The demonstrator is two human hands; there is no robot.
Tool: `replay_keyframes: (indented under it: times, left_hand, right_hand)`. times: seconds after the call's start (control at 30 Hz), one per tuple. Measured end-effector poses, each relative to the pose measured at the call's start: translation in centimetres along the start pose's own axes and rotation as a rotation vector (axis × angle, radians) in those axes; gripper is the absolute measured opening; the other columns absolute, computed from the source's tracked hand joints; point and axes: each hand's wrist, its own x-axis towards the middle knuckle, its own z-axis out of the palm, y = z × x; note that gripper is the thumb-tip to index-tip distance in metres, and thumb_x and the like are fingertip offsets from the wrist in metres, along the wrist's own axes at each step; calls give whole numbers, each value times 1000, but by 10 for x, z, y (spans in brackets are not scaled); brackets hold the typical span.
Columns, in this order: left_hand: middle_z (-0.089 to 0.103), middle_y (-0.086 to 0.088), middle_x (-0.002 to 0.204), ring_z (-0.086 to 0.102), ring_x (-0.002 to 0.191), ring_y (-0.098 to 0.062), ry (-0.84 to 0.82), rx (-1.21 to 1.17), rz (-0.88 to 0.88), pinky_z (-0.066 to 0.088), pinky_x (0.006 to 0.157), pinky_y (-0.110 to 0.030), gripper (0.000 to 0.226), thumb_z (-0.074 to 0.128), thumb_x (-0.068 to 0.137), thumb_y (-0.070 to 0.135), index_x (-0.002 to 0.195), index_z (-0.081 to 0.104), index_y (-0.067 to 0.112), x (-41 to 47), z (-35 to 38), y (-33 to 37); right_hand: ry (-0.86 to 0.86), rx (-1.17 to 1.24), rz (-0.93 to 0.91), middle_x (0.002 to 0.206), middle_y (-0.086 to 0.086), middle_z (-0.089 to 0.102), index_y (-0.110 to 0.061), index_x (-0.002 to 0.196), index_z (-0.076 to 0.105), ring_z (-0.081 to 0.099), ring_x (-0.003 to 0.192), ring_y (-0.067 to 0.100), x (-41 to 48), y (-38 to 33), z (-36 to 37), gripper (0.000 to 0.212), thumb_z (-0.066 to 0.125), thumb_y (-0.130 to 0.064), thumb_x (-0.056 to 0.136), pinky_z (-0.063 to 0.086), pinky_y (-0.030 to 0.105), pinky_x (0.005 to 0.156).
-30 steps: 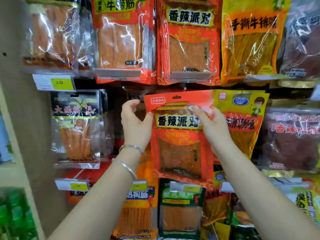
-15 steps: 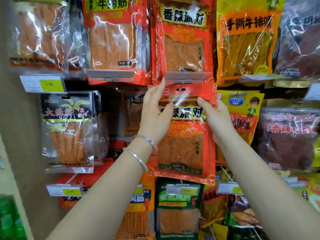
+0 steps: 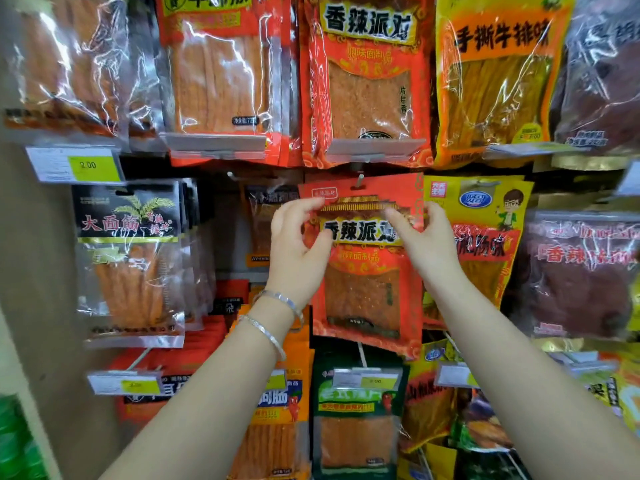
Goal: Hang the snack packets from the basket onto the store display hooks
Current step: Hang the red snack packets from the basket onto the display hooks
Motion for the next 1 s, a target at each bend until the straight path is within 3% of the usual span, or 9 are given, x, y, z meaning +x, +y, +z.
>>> replay_keyframes:
  times: [0.07,0.17,0.3,0.43,0.53,0.63,0.77,0.93,1.0]
  left_hand:
    - [40,8,119,36,125,-14,20,105,-90,33,107,-40,35,60,80,5,107,53,25,-13,0,-23]
    - [38,-3,121,32,129,-22,-33,150,-226,27,108,-31,37,62,79,2,105,46,22,-32,-1,-54]
    - [37,0,115,37,123,-24,-76,205,-275,30,102,-31,40,63,80,4,108,42,22,-40,1,-78]
    - [41,0,113,49,105,-28,-155,200,-270,39,89,-31,42,61,82,8,110,37,27,-41,5,-89]
    - [45,-2,120,50,109,-25,-214,155,-286,42,93,-32,45,59,84,9,120,38,26,-40,11,-95]
    - [40,-2,134,36,126,-16,-273,185,-307,30,104,-26,57,58,85,12,135,34,24,-34,18,-102]
    - [32,-11,141,28,133,-21,-306,217,-414,23,108,-30,65,55,86,13,143,28,27,-19,25,-109]
    - [31,-15,139,42,123,-27,-337,238,-551,36,102,-30,70,51,88,12,146,21,37,3,32,-118]
    - [36,-16,137,55,108,-36,-347,227,-604,49,82,-31,69,48,89,11,145,21,41,10,34,-122]
  right_hand:
    - [63,-63,-54,92,-11,53,-20,124,43,52,69,-10,-10,13,-2,54,73,-28,80,39,4,61]
    - [126,-121,-152,113,-1,43,-22,140,29,50,81,-2,-35,33,-5,76,71,-10,79,44,14,73]
    - [93,-531,-402,134,15,38,-16,137,42,40,120,23,-61,48,-5,67,72,-11,77,41,43,101]
    - [-61,-812,-535,139,20,45,-12,132,54,43,127,37,-67,55,1,58,72,-11,76,40,50,98]
    - [-224,-924,-457,149,17,33,-13,141,43,30,138,34,-63,58,8,60,63,-17,85,33,49,106]
    - [-312,-906,-324,157,11,13,-16,148,27,11,145,27,-48,61,18,60,49,-22,93,22,42,114]
    - [-404,-867,-192,158,12,7,-14,149,22,7,146,27,-19,64,36,58,44,-21,96,21,42,116]
    - [-530,-869,-11,159,10,3,-14,149,23,11,145,31,18,74,58,57,41,-16,95,23,41,115]
    - [-565,-880,45,159,9,0,-15,150,20,13,144,32,27,78,63,59,40,-14,94,23,41,116]
